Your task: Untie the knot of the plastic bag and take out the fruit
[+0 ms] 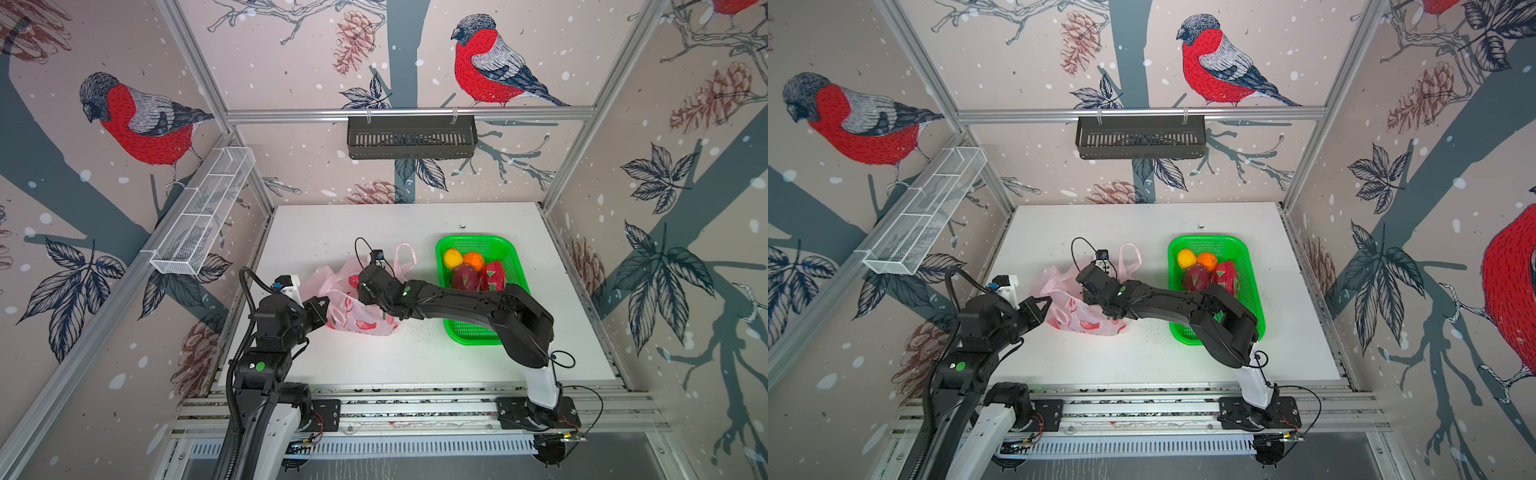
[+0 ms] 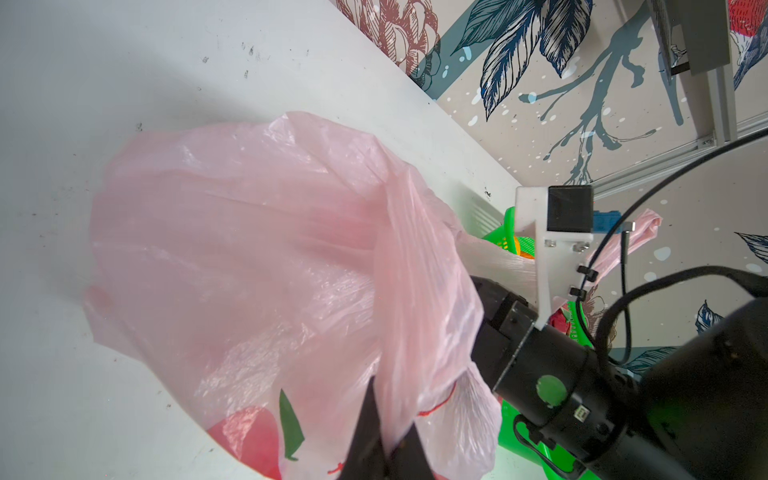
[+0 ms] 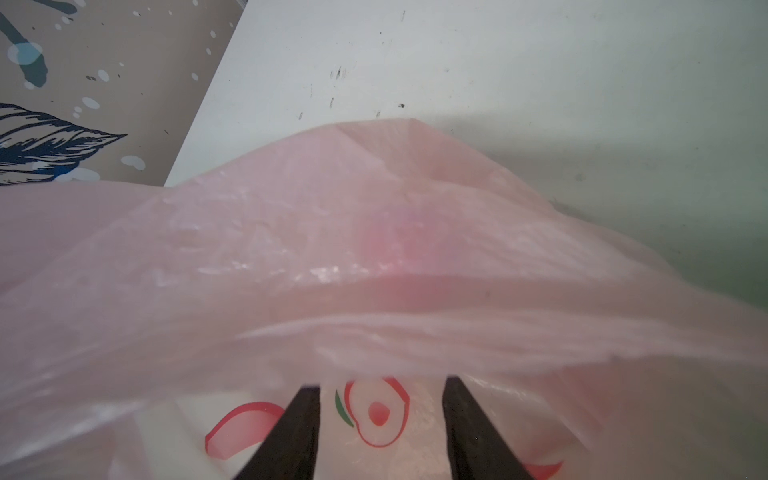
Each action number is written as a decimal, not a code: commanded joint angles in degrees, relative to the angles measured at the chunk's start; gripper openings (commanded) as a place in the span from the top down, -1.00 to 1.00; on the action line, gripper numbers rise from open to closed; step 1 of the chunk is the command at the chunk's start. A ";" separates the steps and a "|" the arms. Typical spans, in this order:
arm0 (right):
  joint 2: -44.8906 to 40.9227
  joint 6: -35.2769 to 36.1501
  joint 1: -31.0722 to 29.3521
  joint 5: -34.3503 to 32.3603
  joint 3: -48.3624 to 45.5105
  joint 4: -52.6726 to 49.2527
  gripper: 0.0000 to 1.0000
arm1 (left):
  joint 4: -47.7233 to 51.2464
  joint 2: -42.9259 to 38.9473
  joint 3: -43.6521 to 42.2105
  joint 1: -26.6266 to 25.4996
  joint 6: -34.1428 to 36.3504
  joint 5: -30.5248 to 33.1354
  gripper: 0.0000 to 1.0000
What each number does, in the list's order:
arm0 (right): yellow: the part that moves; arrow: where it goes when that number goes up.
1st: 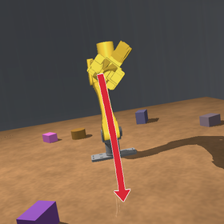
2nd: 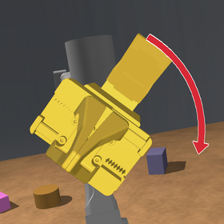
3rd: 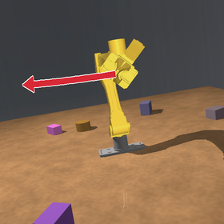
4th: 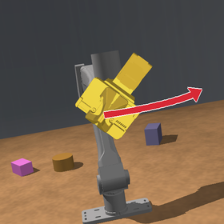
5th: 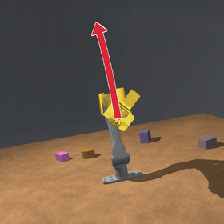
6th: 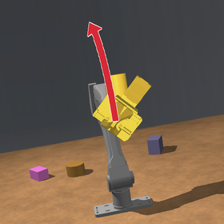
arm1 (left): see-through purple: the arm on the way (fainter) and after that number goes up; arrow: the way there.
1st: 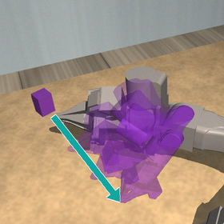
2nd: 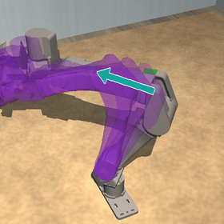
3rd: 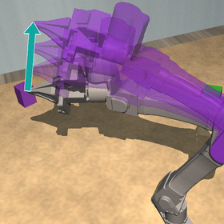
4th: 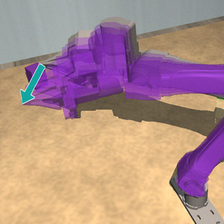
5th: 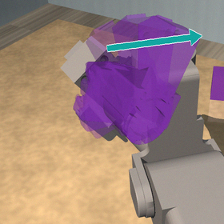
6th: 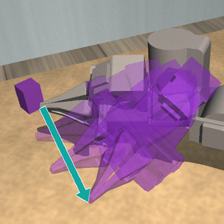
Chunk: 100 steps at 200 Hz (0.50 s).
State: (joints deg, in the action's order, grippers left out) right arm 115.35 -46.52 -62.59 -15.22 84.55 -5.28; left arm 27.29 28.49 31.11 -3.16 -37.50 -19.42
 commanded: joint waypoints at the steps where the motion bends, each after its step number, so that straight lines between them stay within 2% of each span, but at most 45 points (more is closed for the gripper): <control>1: -1.15 0.73 0.01 -0.68 -0.20 1.79 0.02 | -3.13 -0.01 -0.52 0.22 -0.62 -0.26 1.00; 70: -4.25 0.47 0.49 0.09 -2.20 3.22 0.02 | -5.21 0.34 -2.29 0.18 -0.93 -0.46 1.00; 100: -3.53 1.48 0.60 3.04 -1.55 3.58 0.02 | -4.65 0.43 -1.78 0.25 -0.78 -0.94 1.00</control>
State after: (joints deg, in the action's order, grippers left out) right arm 111.68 -46.33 -61.95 -14.74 82.52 -3.20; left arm 24.67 28.84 28.91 -3.16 -37.69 -19.49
